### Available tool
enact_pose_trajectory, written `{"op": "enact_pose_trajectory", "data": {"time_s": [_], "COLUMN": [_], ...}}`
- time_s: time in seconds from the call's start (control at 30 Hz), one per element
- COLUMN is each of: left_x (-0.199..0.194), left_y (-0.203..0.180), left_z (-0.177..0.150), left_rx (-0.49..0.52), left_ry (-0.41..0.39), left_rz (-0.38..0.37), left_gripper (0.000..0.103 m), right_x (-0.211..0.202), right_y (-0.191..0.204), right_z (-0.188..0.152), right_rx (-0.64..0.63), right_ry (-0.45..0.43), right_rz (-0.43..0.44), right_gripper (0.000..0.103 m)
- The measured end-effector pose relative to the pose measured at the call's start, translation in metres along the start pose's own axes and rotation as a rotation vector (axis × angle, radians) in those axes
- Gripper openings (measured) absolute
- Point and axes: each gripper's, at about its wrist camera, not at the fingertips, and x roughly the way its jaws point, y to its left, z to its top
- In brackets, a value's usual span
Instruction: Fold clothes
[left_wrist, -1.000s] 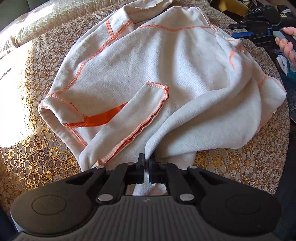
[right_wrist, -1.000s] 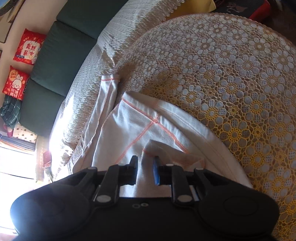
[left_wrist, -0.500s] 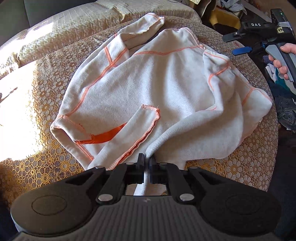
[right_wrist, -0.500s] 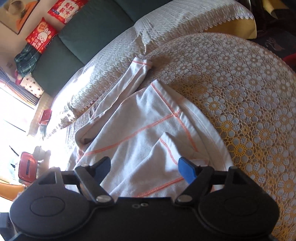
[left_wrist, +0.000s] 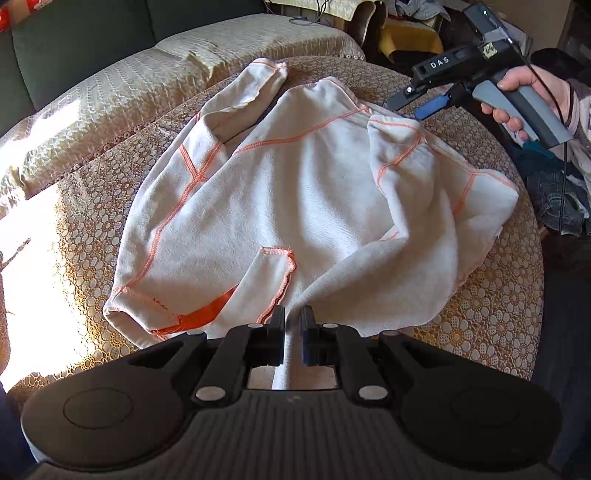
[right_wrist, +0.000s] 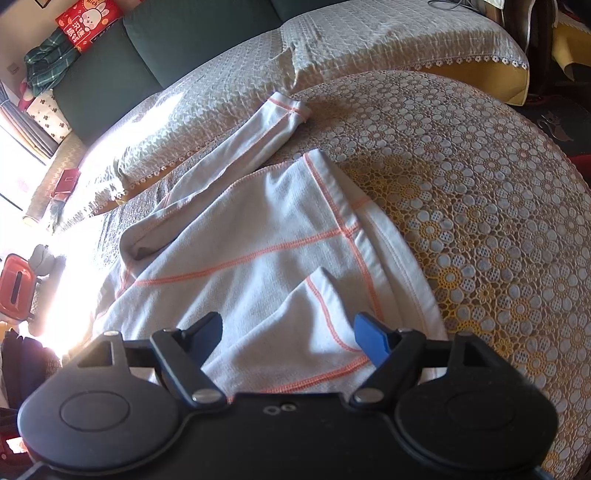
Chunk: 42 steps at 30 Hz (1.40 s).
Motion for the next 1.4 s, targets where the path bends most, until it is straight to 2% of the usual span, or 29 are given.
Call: {"op": "enact_pose_trajectory", "data": {"time_s": [0.07,0.1,0.13,0.2,0.33,0.47,0.5,0.53,0.67,0.8,0.87,0.93,1.0,1.13,1.2,1.3,1.4], "left_x": [-0.005,-0.008,-0.009,-0.007,0.006,0.044,0.053,0.062,0.083,0.094,0.102,0.111,0.119,0.123,0.124,0.124,0.123], "left_y": [-0.001,-0.002,-0.005,-0.015,-0.054,-0.072,-0.071,-0.069,-0.052,-0.025,-0.018,-0.012,-0.011,-0.013,-0.011,-0.004,0.003], "left_z": [-0.001,-0.001,0.0,0.005,0.025,0.046,0.049,0.053,0.067,0.075,0.074,0.071,0.066,0.061,0.059,0.056,0.055], "left_rx": [0.001,0.003,0.005,0.032,0.202,0.279,0.275,0.261,0.171,0.004,-0.038,-0.077,-0.103,-0.136,-0.168,-0.235,-0.282], "left_ry": [-0.01,-0.015,-0.021,-0.031,-0.085,-0.028,-0.005,0.017,0.058,0.063,0.084,0.118,0.138,0.13,0.119,0.093,0.073], "left_rz": [-0.034,-0.052,-0.067,-0.087,-0.098,-0.122,-0.136,-0.158,-0.229,-0.32,-0.323,-0.331,-0.338,-0.327,-0.333,-0.351,-0.355], "left_gripper": [0.047,0.079,0.086,0.086,0.086,0.085,0.081,0.074,0.07,0.068,0.064,0.043,0.03,0.021,0.021,0.018,0.017], "right_x": [-0.001,-0.002,-0.003,-0.005,-0.006,-0.007,-0.007,-0.007,0.002,0.012,0.013,0.012,0.009,0.007,0.009,0.018,0.016], "right_y": [-0.003,-0.004,-0.005,-0.008,-0.009,-0.011,-0.011,-0.01,-0.007,-0.016,-0.023,-0.031,-0.038,-0.051,-0.053,-0.054,-0.053], "right_z": [0.0,0.0,0.001,0.002,0.004,0.005,0.004,0.004,-0.001,-0.001,0.0,0.001,0.002,0.001,-0.001,-0.007,-0.011], "right_rx": [-0.006,-0.008,-0.015,-0.027,-0.108,-0.203,-0.228,-0.259,-0.389,-0.401,-0.371,-0.314,-0.259,-0.145,-0.104,-0.065,-0.032], "right_ry": [0.004,0.006,0.008,0.009,0.026,0.053,0.058,0.063,0.091,0.11,0.118,0.123,0.121,0.127,0.124,0.123,0.066], "right_rz": [0.001,0.005,0.013,0.019,0.007,0.008,0.017,0.024,-0.023,-0.027,-0.014,0.02,0.04,0.079,0.089,0.053,0.059], "right_gripper": [0.103,0.103,0.103,0.103,0.103,0.103,0.103,0.103,0.103,0.103,0.103,0.103,0.103,0.103,0.103,0.103,0.103]}}
